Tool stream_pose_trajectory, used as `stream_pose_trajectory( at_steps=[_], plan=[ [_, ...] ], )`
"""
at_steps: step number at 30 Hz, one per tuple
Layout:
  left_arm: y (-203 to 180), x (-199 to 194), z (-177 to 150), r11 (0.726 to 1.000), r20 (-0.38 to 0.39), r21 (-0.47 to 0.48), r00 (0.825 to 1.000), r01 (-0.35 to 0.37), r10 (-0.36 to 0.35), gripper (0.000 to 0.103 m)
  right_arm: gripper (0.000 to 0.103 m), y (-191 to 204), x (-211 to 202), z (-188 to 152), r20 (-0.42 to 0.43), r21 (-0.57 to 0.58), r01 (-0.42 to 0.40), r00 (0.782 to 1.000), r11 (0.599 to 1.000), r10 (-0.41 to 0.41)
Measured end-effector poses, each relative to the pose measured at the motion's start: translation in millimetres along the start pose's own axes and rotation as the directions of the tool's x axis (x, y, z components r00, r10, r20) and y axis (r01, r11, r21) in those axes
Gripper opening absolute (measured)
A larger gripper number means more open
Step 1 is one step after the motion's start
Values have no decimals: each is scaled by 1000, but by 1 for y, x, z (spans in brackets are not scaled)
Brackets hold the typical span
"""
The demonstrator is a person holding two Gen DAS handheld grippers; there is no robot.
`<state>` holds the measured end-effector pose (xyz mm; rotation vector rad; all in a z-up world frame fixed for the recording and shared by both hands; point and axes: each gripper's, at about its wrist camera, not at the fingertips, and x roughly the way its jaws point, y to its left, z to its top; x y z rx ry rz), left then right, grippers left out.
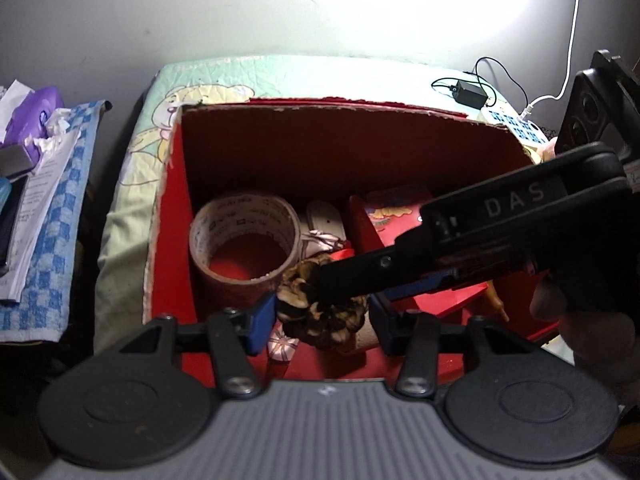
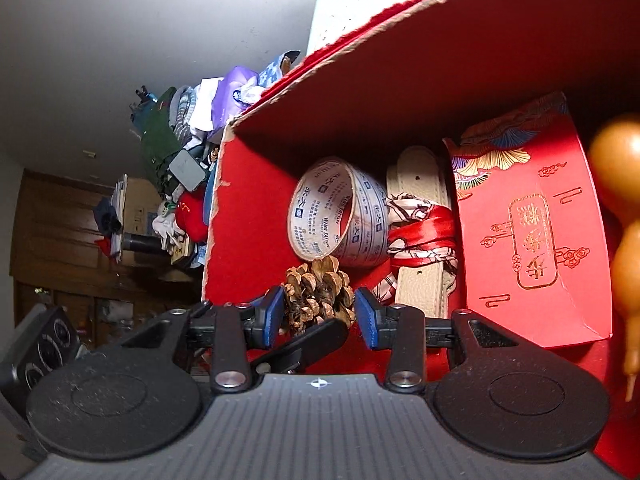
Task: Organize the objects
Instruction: 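Lower the held pine cone into the box beside the tape roll, then open the right gripper to release the pine cone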
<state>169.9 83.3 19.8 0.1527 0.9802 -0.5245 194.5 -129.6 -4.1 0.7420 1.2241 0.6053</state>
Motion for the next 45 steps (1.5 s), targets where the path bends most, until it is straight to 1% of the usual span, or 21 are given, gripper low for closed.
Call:
stream_pose_trajectory(
  at_steps=[3, 4, 7, 8, 11, 12, 17, 21, 24, 27, 28, 34, 37, 39, 41, 45],
  plan=[
    [-4, -1, -2, 999, -9, 23, 1000, -24, 24, 48, 41, -5, 0, 4, 4, 32, -18, 1000, 999, 17],
    [-4, -2, -3, 999, -10, 25, 1000, -26, 26, 48, 41, -6, 1, 7, 4, 41, -12, 1000, 999, 12],
    [-4, -11, -6, 1000, 2, 18, 1000, -14, 14, 50, 41, -11, 7, 9, -19, 59, 35, 999, 998, -34],
    [-4, -14, -6, 1000, 8, 16, 1000, -16, 16, 53, 41, -11, 10, 9, -35, 63, 44, 998, 997, -42],
    [-4, -17, -7, 1000, 13, 10, 1000, -24, 23, 54, 42, -3, 16, 7, -60, 16, 98, 994, 995, -97],
    [-4, -17, -7, 1000, 13, 10, 1000, -28, 28, 54, 42, 0, 17, 7, -64, 9, 104, 993, 995, -103],
    [-7, -19, -8, 998, 16, 19, 998, -56, 55, 54, 42, 6, 33, 8, -100, 18, 77, 992, 997, -74],
    [-5, -17, -8, 997, 11, 12, 997, -77, 77, 54, 43, 16, 41, 6, -96, -27, 96, 991, 995, -98],
    [-2, -16, -8, 997, 10, 1, 997, -78, 78, 55, 43, 13, 39, 5, -80, -7, 84, 993, 996, -84],
    [-5, -15, -7, 997, 12, 3, 997, -80, 80, 62, 43, 4, 38, 5, -58, 51, 55, 997, 997, -52],
    [-6, -14, -6, 996, 13, 6, 996, -87, 87, 63, 43, 3, 36, 4, -44, 59, 53, 998, 997, -51],
    [-11, -4, 1, 994, 9, 7, 994, -111, 111, 69, 43, 2, 28, 3, 20, 61, 53, 998, 997, -55],
    [-14, 2, 5, 990, 5, 9, 990, -138, 138, 75, 43, 1, 23, 2, 60, 68, 36, 997, 997, -41],
    [-16, 5, 7, 988, 3, 11, 988, -153, 153, 84, 43, -2, 19, 1, 86, 84, 42, 995, 996, -49],
    [-16, 7, 9, 987, 3, 9, 987, -162, 162, 89, 43, -5, 14, 1, 104, 98, 51, 993, 994, -61],
    [-17, 11, 12, 985, -7, 6, 985, -173, 173, 90, 43, -11, -2, -1, 149, 96, 112, 981, 989, -126]
  ],
)
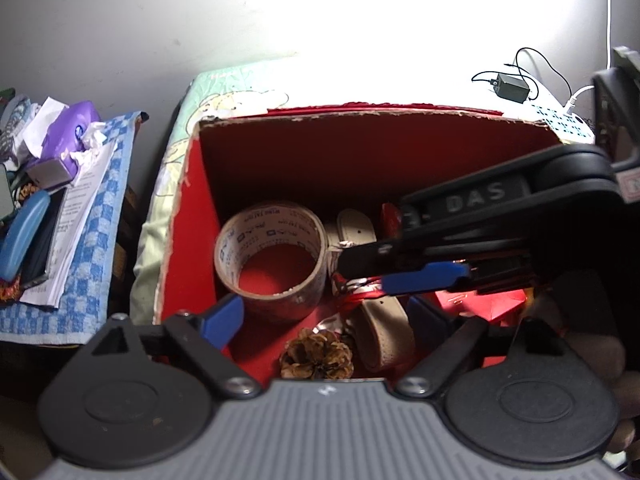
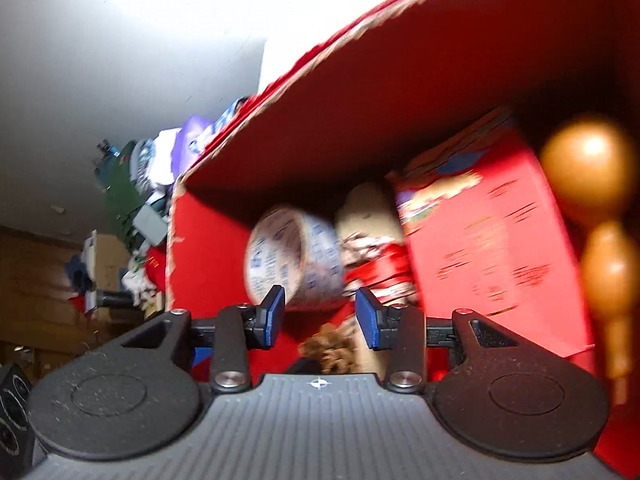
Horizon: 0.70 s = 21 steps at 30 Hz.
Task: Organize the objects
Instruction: 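Open the right gripper to release the pine cone, then withdraw the open right gripper up out of the red box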
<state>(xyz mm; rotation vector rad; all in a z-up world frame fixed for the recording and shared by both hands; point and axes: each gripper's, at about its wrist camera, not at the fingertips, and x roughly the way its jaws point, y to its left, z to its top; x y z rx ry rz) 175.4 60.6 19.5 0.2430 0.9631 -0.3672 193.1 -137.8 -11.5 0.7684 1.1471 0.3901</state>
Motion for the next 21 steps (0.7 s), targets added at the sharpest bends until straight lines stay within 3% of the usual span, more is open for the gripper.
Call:
stream_pose_trajectory(
  at_steps=[8, 21],
  plan=[
    [-10, 8, 7, 999, -26, 24, 999, -42, 42, 94, 43, -10, -26, 2, 121, -58, 149, 983, 987, -142],
    [-12, 21, 15, 996, -36, 29, 996, -80, 81, 95, 43, -15, -24, 1, 116, -55, 130, 986, 990, -123]
  ],
)
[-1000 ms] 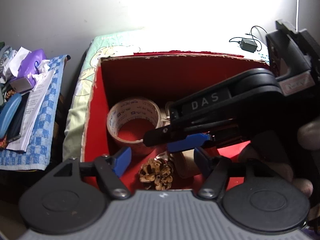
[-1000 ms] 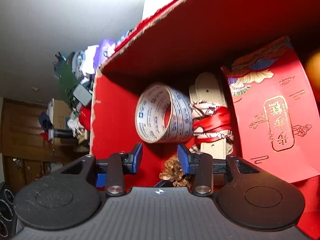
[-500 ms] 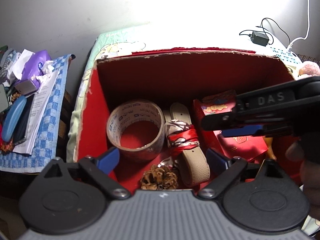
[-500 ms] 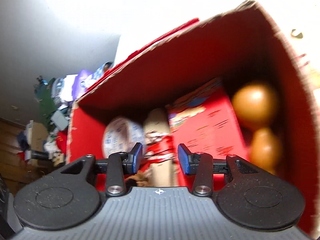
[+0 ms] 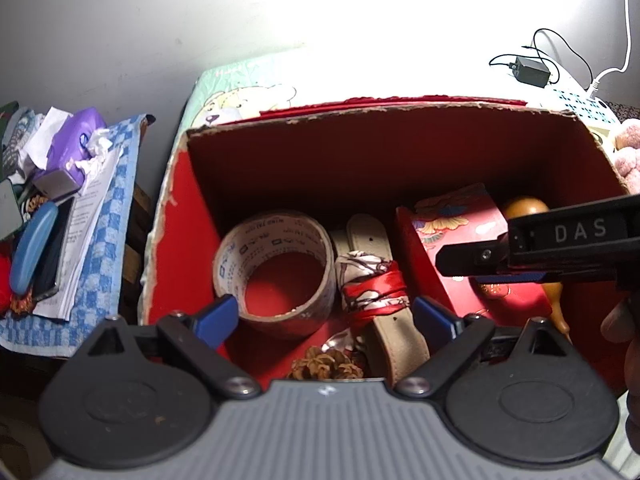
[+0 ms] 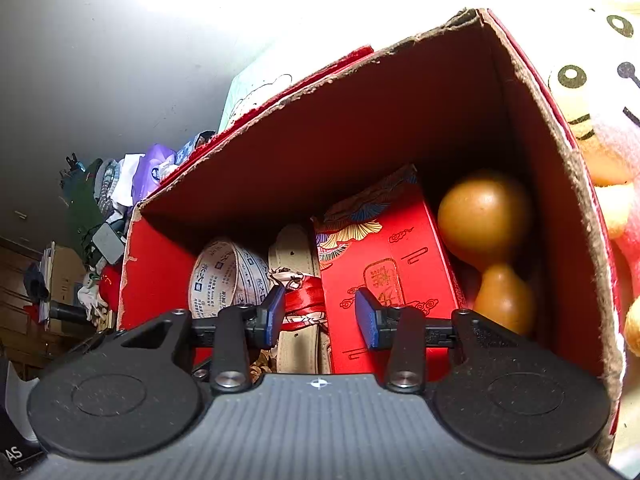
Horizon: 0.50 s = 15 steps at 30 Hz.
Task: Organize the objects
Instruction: 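Withdraw the open right gripper up out of the red box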
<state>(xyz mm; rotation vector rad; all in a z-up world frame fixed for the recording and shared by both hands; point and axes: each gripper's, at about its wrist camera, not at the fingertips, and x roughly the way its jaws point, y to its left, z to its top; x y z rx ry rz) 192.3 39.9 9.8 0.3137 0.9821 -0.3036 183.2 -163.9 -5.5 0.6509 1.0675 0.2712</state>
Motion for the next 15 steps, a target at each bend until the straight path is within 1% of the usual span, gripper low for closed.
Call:
stream_pose_trajectory(
  at_steps=[11, 13, 14, 15],
  plan=[
    [-8, 9, 6, 999, -1, 19, 1000, -30, 30, 96, 43, 1, 1, -1, 7, -5, 3, 1000, 1000, -3],
    [-10, 11, 7, 999, -7, 29, 999, -35, 35, 98, 43, 1, 2, -1, 10, -9, 6, 1000, 1000, -6],
    [-10, 12, 7, 999, -11, 30, 1000, -27, 27, 101, 43, 2, 2, -1, 11, -12, 7, 1000, 1000, -7],
    [-10, 12, 6, 999, -10, 31, 1000, -27, 27, 101, 43, 2, 2, 0, 12, -14, 9, 1000, 1000, -8]
  ],
)
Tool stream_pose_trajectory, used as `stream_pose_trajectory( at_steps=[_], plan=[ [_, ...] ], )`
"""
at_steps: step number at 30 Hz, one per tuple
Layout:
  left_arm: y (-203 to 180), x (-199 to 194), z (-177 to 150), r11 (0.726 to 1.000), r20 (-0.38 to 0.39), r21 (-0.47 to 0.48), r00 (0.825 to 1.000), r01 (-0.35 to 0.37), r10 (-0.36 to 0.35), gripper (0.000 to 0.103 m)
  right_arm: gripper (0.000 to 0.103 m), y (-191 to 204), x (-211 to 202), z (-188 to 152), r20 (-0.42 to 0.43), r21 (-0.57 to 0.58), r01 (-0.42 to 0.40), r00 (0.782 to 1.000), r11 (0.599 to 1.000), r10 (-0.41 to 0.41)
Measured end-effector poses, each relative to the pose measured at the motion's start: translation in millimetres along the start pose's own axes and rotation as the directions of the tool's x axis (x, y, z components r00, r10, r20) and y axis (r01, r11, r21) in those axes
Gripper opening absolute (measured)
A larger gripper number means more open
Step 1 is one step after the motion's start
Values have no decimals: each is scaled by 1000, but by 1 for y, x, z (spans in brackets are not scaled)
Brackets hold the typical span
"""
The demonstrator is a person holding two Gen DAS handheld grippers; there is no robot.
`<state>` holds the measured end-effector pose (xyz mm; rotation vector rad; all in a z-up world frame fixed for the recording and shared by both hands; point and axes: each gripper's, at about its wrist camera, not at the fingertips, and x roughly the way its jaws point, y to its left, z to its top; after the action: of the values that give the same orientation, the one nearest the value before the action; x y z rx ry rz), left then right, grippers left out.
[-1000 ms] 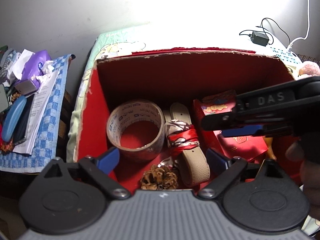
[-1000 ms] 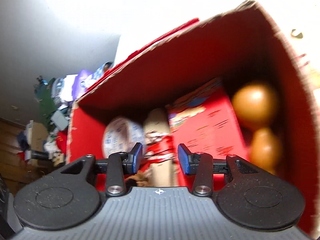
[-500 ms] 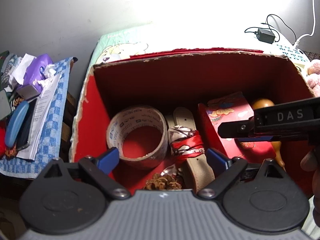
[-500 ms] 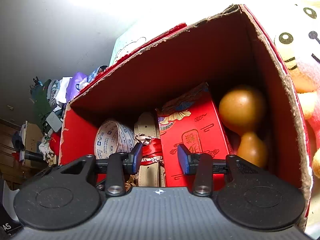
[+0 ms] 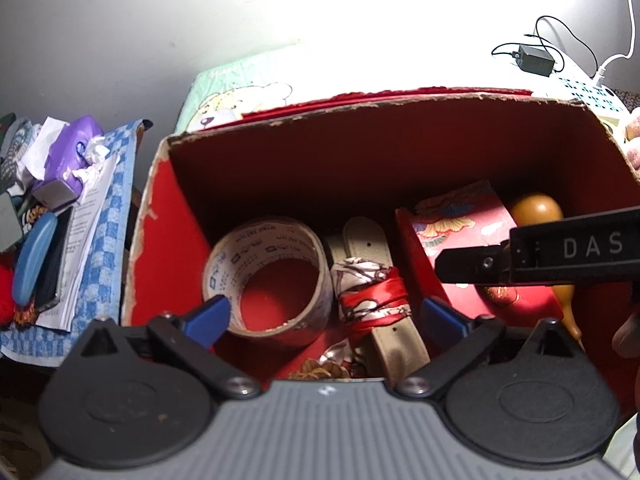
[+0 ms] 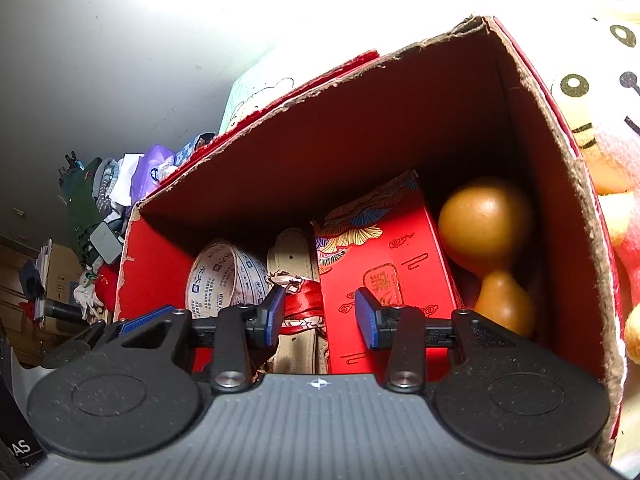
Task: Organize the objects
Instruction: 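Withdraw the open right gripper up out of the red box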
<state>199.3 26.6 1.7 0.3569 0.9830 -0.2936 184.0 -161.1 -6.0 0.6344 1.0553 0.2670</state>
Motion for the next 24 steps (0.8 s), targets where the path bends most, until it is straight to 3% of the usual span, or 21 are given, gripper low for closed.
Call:
stream_pose_trajectory(
  at_steps=[12, 24],
  plan=[
    [0, -2, 0, 1000, -11, -15, 1000, 2, -2, 101, 43, 1, -2, 0, 26, -4, 31, 999, 1000, -31],
    [1, -33, -4, 1000, 60, -21, 998, -6, 7, 101, 43, 18, -45, -5, 174, -49, 136, 977, 990, -125]
  ],
)
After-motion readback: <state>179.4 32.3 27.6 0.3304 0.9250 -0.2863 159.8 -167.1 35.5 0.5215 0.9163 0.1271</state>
